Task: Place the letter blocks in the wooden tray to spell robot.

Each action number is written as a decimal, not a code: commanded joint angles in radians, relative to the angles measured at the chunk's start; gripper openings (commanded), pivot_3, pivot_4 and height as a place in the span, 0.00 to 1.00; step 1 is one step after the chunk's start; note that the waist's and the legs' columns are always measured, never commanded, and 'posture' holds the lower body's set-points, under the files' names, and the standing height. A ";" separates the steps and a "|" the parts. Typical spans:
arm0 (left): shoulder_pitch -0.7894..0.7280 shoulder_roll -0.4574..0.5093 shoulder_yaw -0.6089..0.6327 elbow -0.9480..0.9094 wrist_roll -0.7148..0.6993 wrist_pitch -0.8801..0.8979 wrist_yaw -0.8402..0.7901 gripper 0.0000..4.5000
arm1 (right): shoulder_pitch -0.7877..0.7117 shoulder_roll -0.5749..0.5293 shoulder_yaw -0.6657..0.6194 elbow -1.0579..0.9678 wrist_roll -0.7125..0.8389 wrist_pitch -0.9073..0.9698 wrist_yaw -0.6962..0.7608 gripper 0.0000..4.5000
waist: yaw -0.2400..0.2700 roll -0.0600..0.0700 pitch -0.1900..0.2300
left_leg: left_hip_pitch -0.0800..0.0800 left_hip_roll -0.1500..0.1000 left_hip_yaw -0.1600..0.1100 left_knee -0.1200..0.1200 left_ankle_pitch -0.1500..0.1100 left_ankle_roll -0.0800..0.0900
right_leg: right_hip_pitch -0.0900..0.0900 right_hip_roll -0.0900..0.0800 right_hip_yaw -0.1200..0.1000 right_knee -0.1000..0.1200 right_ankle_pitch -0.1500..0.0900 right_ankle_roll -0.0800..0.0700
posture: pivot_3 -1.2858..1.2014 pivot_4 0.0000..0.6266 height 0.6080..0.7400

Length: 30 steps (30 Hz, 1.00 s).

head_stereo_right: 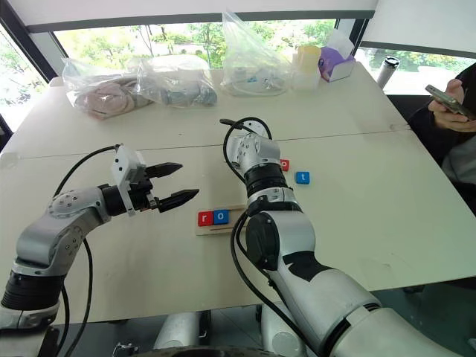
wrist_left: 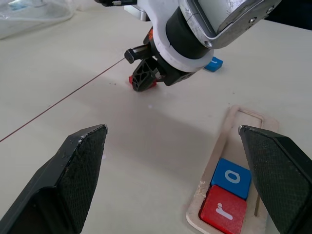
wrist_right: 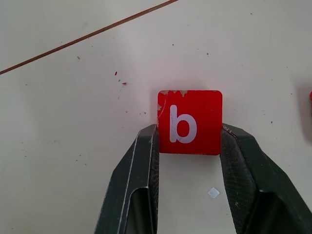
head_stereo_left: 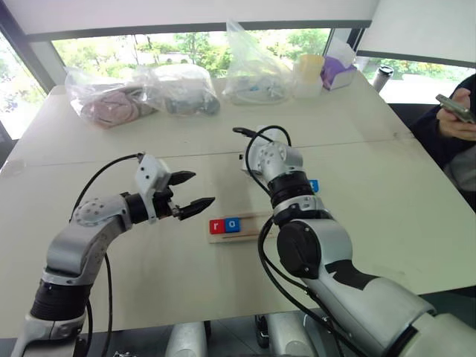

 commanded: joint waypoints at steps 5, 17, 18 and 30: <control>-0.033 -0.019 -0.032 -0.009 0.009 -0.039 -0.026 1.00 | 0.107 -0.188 0.132 -0.349 0.027 0.458 0.221 0.25 | 0.022 0.001 0.000 | -0.002 -0.001 -0.001 0.000 0.000 0.000 | 0.000 0.000 0.000 -0.001 0.000 0.000 | 0.52 0.24 1.00; -0.040 0.050 -0.088 0.047 0.045 -0.126 -0.197 1.00 | 0.569 -0.825 0.278 -1.059 0.852 0.713 0.274 0.25 | 0.027 0.001 0.002 | -0.004 -0.002 -0.001 -0.005 0.000 0.001 | -0.003 0.000 0.002 -0.002 -0.003 0.005 | 0.52 0.24 1.00; -0.049 0.051 -0.088 0.060 0.048 -0.131 -0.203 1.00 | 0.622 -0.857 0.262 -1.095 0.959 0.713 0.224 0.25 | 0.026 0.002 0.003 | -0.004 -0.002 0.000 -0.005 0.000 0.001 | -0.003 0.000 0.003 -0.002 -0.004 0.005 | 0.52 0.24 1.00; -0.117 0.034 -0.116 0.141 0.077 -0.166 -0.239 1.00 | 0.950 -1.163 0.495 -1.297 1.730 0.181 -0.322 0.25 | 0.019 -0.004 0.007 | -0.003 -0.002 0.002 0.001 0.000 0.001 | -0.003 0.002 0.008 -0.003 -0.005 0.006 | 0.52 0.24 1.00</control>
